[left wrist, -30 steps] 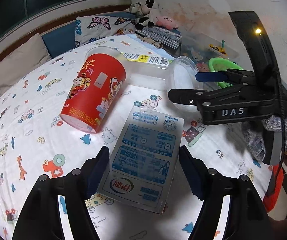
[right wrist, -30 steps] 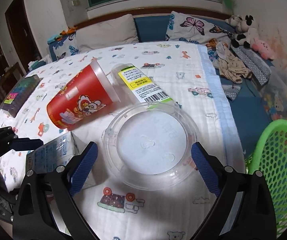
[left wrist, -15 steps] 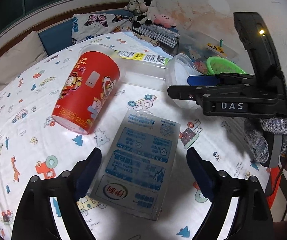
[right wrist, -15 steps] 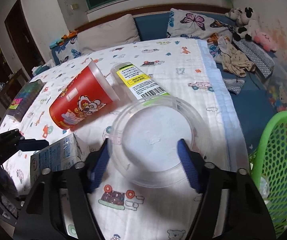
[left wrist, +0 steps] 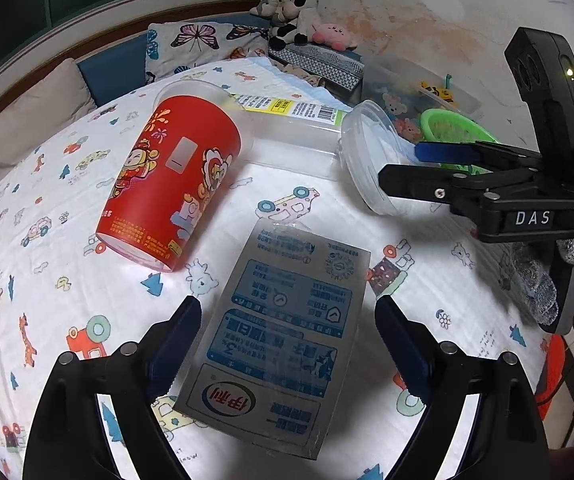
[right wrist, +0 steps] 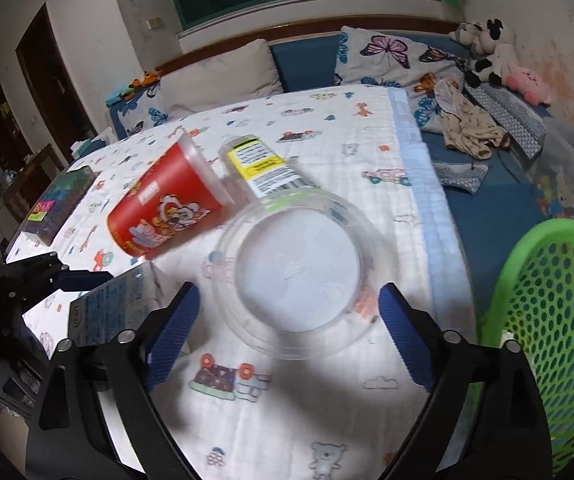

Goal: Collect trash
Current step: 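Grasp the clear round lid with the right tool while the left tool reaches the milk carton, then drop the lid into the basket with the right tool while the left tool grasps and drops the milk carton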

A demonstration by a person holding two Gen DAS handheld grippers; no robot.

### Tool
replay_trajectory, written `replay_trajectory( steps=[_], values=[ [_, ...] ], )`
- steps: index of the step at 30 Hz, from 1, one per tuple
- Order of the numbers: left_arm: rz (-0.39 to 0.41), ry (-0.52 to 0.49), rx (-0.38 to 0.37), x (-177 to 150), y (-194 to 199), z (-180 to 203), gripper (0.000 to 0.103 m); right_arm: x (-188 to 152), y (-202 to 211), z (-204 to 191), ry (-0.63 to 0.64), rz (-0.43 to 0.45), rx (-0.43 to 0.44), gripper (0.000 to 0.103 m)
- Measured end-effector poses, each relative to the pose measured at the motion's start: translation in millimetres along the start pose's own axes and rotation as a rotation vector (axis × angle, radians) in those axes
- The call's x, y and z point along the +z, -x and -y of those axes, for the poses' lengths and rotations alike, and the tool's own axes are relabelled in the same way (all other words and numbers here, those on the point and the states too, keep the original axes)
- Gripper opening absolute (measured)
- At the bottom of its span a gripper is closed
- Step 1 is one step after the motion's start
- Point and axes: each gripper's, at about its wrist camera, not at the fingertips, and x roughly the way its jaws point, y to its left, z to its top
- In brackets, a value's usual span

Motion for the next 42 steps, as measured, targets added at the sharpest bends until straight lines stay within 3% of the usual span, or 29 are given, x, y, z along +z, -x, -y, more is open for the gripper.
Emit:
replay_trajectory(
  steps=[6, 14, 28, 42],
  values=[
    [-0.004, 0.005, -0.007, -1.7, -3.4, -0.2, 0.086, -0.8, -9.4, 3.7, -0.007, -0.034, 0.03, 0.096],
    [-0.004, 0.011, -0.009, 0.7, -6.7, -1.7, 0.086, 2.0, -24.2, -1.0, 0.015, -0.047, -0.012, 0.098],
    [-0.007, 0.017, -0.014, 2.1, -11.0, -3.4, 0.086, -4.7, -15.8, 15.3, -0.009, -0.044, 0.019, 0.099],
    [-0.017, 0.024, -0.02, 2.9, -19.5, -5.1, 0.086, -1.3, -22.3, 7.7, 0.035, -0.047, 0.012, 0.098]
  ],
)
